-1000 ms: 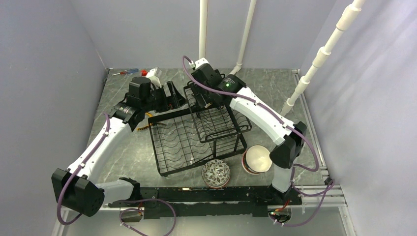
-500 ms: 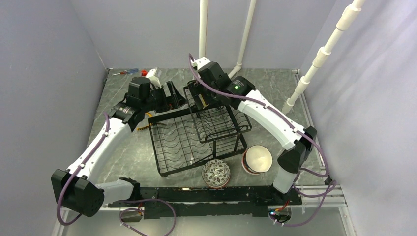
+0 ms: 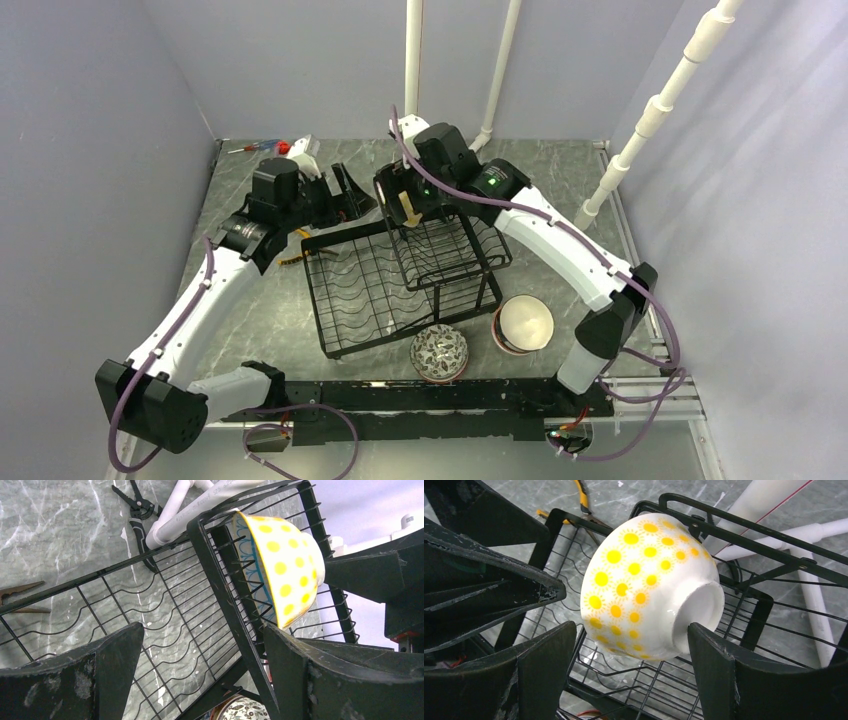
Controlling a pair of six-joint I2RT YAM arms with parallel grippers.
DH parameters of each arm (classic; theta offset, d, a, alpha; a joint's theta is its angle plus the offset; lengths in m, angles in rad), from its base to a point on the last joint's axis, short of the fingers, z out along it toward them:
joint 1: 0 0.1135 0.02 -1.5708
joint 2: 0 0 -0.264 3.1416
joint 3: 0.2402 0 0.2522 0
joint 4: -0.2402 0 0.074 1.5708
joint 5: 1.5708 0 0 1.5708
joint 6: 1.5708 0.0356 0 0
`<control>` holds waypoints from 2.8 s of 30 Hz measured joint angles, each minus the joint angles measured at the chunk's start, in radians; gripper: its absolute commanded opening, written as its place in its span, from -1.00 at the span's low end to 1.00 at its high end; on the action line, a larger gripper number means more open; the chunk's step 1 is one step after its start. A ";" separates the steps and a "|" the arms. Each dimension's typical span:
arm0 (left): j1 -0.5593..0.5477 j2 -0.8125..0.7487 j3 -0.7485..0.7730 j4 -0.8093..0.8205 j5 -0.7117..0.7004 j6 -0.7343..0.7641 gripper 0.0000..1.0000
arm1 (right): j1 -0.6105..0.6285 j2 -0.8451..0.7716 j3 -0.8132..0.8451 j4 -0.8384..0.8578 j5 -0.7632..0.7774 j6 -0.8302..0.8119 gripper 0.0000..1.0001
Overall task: Load the bowls into the dish rack
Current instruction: Turn the bowl upside down on the dish rack.
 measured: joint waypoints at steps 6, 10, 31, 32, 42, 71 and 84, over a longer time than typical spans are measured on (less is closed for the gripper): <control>0.000 -0.001 0.000 0.001 0.002 -0.007 0.89 | -0.060 -0.053 -0.089 0.079 -0.118 0.025 0.64; 0.000 -0.001 0.000 0.008 0.015 -0.010 0.89 | -0.173 -0.122 -0.201 0.169 -0.267 0.074 0.62; 0.000 0.060 -0.001 0.093 0.165 -0.014 -0.14 | -0.330 -0.193 -0.349 0.370 -0.577 0.188 0.50; 0.000 0.060 -0.001 0.097 0.172 -0.014 -0.19 | -0.331 -0.193 -0.354 0.372 -0.580 0.188 0.49; 0.000 0.077 0.000 0.145 0.229 -0.019 -0.67 | -0.338 -0.194 -0.381 0.386 -0.588 0.196 0.38; 0.000 -0.040 -0.007 0.083 0.092 0.021 0.83 | -0.349 -0.208 -0.414 0.410 -0.613 0.215 0.39; 0.000 -0.060 -0.050 0.057 0.051 0.025 0.84 | -0.344 -0.170 -0.394 0.419 -0.665 0.238 0.25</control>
